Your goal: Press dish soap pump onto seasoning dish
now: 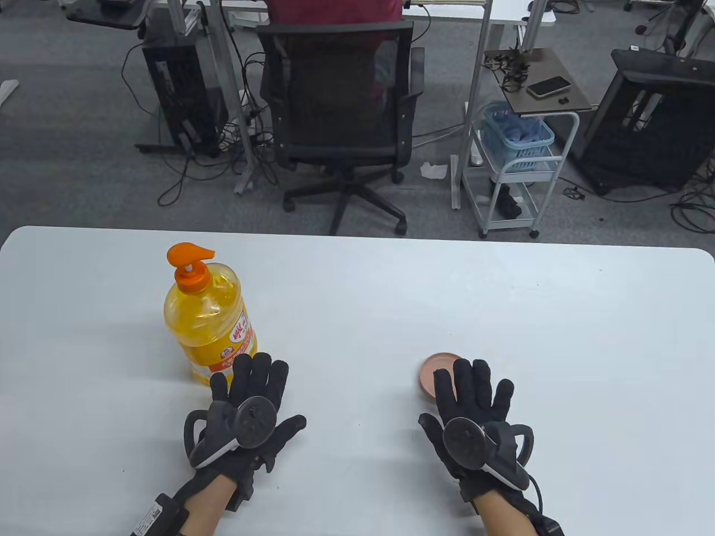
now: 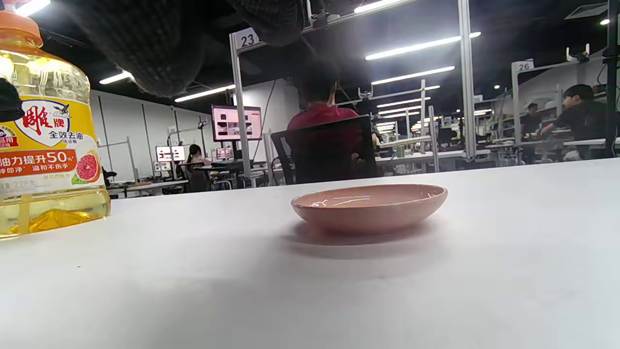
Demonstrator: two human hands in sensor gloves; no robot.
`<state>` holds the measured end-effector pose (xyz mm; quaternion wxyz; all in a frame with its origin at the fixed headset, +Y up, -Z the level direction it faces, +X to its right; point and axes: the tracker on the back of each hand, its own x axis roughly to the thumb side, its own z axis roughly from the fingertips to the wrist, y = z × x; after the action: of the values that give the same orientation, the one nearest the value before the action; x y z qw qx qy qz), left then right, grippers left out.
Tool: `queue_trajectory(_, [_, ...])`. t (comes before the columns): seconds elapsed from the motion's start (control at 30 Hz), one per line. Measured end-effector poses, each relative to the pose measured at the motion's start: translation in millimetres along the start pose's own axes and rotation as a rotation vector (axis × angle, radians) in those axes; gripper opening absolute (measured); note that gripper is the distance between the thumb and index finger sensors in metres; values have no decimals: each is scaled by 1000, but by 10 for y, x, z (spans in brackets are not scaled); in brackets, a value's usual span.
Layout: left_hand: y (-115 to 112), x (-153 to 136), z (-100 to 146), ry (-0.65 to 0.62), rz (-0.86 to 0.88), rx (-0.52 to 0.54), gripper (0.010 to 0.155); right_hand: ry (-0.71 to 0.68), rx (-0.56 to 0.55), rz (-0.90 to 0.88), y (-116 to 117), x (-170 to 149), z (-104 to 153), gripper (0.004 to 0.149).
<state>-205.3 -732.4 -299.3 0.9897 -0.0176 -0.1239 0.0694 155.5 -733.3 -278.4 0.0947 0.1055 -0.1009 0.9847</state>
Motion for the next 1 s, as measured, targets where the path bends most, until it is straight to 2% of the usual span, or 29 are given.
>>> queue_trajectory(0.2, [18, -5, 2, -7, 8, 6, 92, -3, -12, -13, -22, 2, -2, 79])
queue_trajectory(0.4, [196, 1, 69, -45, 50, 93, 90, 12, -28, -30, -59, -18, -11, 79])
queue_trajectory(0.53, [489, -63, 164, -43, 52, 268, 84, 30, -40, -36, -96, -61, 4, 79])
queue_trajectory(0.67, [792, -191, 261, -23, 137, 429, 79, 28, -55, -44, -133, -68, 16, 78])
queue_trajectory(0.87, [1176, -462, 354, 140, 160, 615, 79, 32, -64, -51, -150, -83, 25, 78])
queue_trajectory(0.93, [1269, -564, 319, 233, 160, 600, 81, 34, -65, -51, -151, -86, 25, 78])
queue_trajectory(1.0, [1355, -703, 209, 332, 178, 506, 83, 36, -65, -51, -153, -86, 26, 78])
